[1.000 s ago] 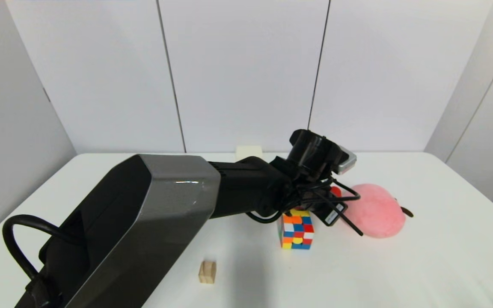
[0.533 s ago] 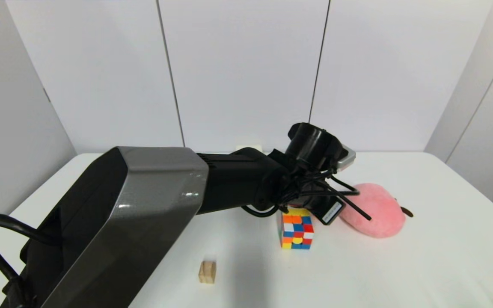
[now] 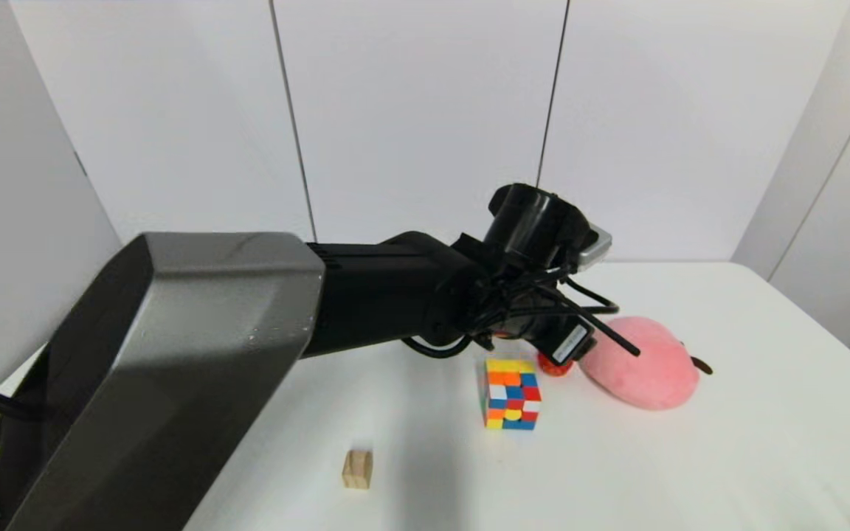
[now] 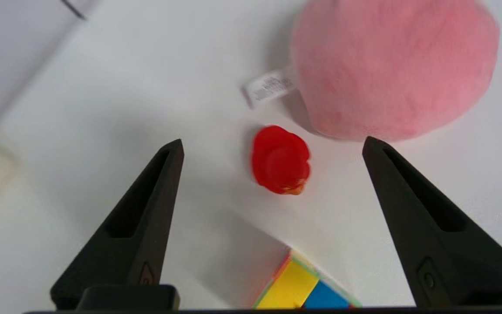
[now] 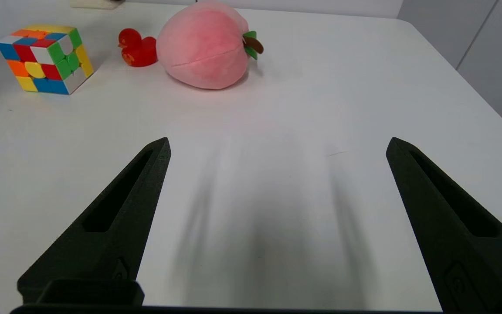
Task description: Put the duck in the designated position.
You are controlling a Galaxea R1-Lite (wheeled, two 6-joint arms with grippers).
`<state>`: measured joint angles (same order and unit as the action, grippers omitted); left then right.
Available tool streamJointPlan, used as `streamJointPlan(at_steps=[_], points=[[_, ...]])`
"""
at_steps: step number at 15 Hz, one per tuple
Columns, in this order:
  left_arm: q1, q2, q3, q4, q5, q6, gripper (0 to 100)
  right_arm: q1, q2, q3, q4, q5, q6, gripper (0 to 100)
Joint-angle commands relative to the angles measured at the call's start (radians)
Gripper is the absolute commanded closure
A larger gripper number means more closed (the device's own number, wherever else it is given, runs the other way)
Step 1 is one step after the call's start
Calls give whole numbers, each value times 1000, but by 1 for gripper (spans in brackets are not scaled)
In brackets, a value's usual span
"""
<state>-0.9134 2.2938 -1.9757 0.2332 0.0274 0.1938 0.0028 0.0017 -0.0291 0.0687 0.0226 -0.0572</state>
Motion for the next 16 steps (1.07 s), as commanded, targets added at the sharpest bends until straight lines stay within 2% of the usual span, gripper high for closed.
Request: streamJointPlan(at_steps=[1, 4, 8, 10, 14, 16], points=[[11, -191, 0, 12, 71, 6, 0, 0, 1, 0, 0, 2, -1, 0], [36, -320, 5, -2, 160, 41, 0, 0, 1, 0, 0, 0, -1, 0], [146, -493, 28, 52, 193, 118, 0, 0, 1, 0, 0, 0, -1, 0], [232, -597, 60, 115, 195, 173, 0, 0, 1, 0, 0, 0, -1, 0], [386, -771, 227, 118, 184, 217, 0, 0, 1, 0, 0, 0, -1, 0], [459, -850, 334, 115, 134, 226, 0, 0, 1, 0, 0, 2, -1, 0]])
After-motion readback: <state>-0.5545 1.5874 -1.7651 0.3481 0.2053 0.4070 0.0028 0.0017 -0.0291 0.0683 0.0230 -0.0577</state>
